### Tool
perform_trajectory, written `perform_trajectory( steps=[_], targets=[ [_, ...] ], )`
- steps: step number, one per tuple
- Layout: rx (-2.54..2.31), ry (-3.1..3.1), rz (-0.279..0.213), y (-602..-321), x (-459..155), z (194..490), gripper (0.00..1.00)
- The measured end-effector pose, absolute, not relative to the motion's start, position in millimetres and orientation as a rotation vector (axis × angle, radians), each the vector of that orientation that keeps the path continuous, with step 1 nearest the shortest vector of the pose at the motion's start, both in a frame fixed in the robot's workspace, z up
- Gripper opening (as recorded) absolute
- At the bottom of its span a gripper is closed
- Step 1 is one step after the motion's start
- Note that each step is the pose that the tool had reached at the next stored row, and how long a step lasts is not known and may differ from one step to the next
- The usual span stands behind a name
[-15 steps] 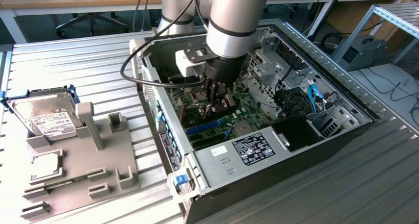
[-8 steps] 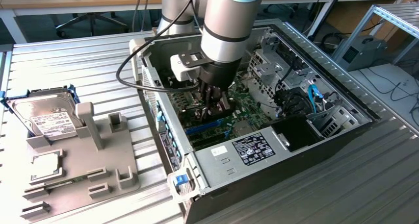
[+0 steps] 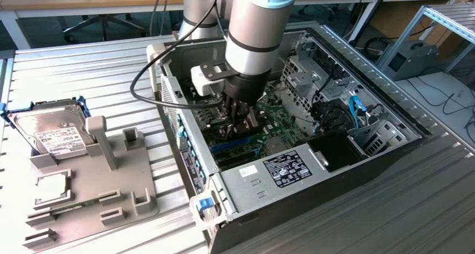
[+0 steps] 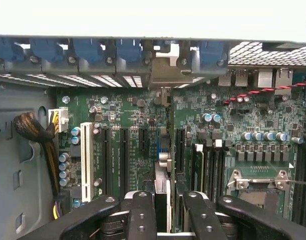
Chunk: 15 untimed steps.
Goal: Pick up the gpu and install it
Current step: 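Insert the gpu into the slot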
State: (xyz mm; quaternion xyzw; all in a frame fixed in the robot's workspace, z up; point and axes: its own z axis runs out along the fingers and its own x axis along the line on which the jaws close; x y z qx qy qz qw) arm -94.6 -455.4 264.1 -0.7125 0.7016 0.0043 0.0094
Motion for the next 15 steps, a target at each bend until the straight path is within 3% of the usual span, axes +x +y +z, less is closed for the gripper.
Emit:
perform_trajectory(
  steps=[15],
  targets=[
    [-2.225,2.191,0.014,-455.4,-100.3,255.1,0.27]
  ],
)
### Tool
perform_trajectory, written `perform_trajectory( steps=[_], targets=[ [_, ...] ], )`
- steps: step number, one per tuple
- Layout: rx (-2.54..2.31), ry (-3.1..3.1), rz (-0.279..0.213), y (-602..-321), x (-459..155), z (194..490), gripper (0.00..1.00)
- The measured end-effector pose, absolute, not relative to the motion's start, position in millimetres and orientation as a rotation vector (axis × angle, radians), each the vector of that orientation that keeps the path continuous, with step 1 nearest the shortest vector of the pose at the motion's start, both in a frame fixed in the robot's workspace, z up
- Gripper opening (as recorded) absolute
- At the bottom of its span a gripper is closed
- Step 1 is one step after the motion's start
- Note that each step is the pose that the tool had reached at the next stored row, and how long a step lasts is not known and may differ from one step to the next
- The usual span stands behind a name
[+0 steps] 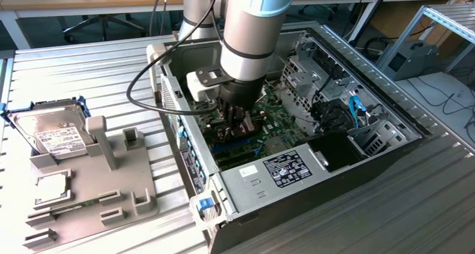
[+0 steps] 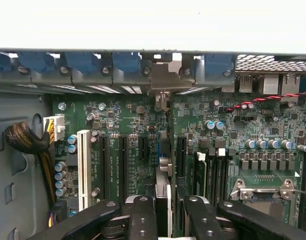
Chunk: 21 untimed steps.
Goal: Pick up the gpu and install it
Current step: 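Insert the gpu into the slot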
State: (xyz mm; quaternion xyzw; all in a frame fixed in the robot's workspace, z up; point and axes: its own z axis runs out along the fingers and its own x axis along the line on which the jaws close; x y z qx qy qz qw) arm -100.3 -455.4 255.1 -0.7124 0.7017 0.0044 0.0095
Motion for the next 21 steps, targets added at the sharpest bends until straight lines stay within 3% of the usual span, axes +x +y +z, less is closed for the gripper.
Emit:
perform_trajectory(
  steps=[21],
  targets=[
    [-2.235,2.202,-0.027,-455.9,-101.1,260.2,0.27]
  ],
)
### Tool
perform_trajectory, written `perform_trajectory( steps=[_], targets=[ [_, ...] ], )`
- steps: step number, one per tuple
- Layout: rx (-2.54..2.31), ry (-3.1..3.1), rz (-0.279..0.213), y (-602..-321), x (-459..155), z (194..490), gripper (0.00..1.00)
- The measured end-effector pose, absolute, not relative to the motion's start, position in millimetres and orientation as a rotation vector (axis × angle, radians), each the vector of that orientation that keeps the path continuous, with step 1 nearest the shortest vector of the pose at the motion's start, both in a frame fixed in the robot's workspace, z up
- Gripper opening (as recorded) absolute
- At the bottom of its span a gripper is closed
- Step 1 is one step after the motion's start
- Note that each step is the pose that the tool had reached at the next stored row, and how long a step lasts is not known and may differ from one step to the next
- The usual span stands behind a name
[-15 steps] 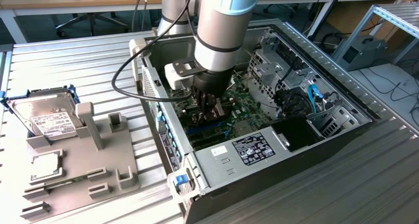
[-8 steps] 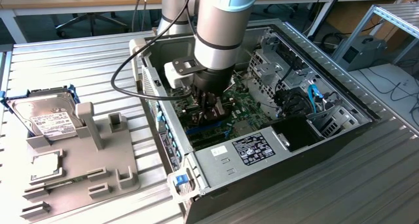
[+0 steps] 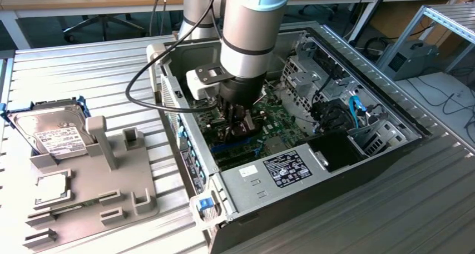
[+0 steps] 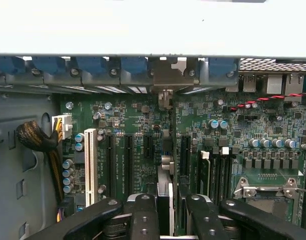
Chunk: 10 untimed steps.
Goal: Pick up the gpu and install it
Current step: 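Insert the gpu into the slot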
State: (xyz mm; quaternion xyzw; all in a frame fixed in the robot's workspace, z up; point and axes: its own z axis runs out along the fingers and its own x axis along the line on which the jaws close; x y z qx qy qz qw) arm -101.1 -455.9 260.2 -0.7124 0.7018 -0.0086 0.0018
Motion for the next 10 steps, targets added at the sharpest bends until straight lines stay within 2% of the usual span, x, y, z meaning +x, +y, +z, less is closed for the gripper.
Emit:
perform_trajectory(
  steps=[10],
  targets=[
    [-2.221,2.221,-0.032,-455.5,-101.0,262.3,0.27]
  ],
)
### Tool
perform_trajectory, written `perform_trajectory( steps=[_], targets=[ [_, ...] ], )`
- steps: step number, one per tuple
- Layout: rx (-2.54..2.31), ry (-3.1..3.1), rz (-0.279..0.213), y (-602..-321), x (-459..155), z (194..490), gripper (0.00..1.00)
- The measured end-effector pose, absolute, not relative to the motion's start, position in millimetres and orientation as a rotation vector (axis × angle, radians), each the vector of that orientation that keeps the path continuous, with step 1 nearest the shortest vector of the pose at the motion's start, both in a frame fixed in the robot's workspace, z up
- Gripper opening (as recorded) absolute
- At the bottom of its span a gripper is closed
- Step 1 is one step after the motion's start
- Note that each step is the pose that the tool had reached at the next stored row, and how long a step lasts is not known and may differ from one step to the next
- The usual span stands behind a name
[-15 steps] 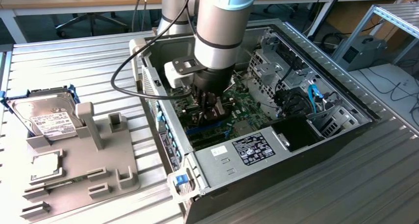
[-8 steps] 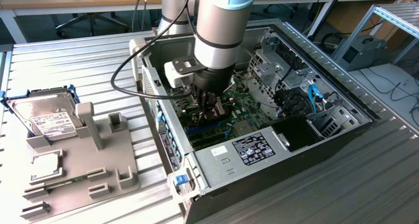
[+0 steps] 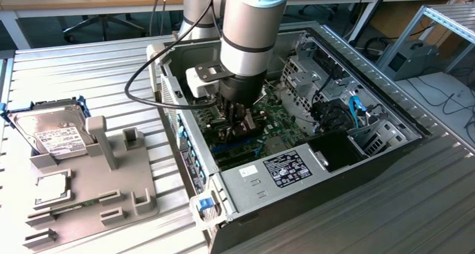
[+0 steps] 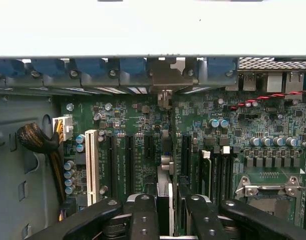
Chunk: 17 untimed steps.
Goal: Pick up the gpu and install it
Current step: 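Insert the gpu into the slot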
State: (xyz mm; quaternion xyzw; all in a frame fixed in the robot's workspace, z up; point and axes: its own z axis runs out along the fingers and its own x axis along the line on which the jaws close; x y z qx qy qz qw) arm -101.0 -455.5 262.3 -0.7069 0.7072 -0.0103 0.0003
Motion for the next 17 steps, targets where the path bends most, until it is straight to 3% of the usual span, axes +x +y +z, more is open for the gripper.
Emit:
perform_trajectory(
  steps=[4,17],
  targets=[
    [-2.208,2.209,-0.006,-453.8,-103.0,260.4,0.27],
    [-2.194,2.230,0.000,-453.3,-103.0,257.4,0.27]
  ],
)
